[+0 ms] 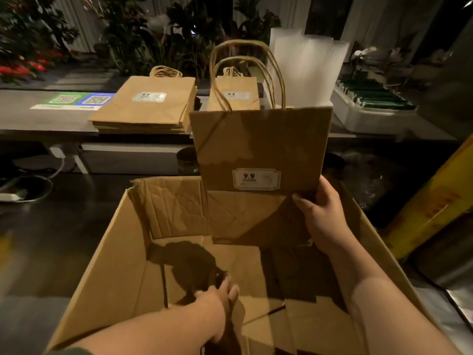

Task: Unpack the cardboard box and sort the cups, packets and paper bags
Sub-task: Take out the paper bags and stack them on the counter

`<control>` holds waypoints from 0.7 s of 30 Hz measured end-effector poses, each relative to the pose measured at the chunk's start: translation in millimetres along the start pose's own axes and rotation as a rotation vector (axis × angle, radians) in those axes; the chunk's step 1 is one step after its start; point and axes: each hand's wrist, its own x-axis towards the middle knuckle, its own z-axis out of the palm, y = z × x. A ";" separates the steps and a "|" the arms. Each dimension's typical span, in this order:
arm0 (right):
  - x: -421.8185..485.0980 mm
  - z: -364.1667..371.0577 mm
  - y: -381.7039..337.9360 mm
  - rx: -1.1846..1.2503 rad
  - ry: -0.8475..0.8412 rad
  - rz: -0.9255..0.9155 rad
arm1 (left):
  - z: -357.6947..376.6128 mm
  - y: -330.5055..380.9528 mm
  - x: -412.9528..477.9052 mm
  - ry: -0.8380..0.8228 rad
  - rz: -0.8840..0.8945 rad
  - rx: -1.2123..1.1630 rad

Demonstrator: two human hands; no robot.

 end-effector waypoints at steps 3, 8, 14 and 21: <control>2.0 -1.2 2.3 0.073 0.063 0.058 | -10.4 1.7 -7.1 -0.018 0.058 0.171; 6.2 -1.7 3.5 0.202 0.102 0.125 | -18.9 2.8 -24.1 -0.036 0.101 0.303; 3.3 -6.1 3.0 0.353 0.085 0.179 | -47.0 -6.1 -61.1 0.330 0.057 0.187; -0.6 -15.4 -2.3 0.499 -0.107 0.205 | -103.1 -75.7 -119.7 0.653 -0.064 -0.776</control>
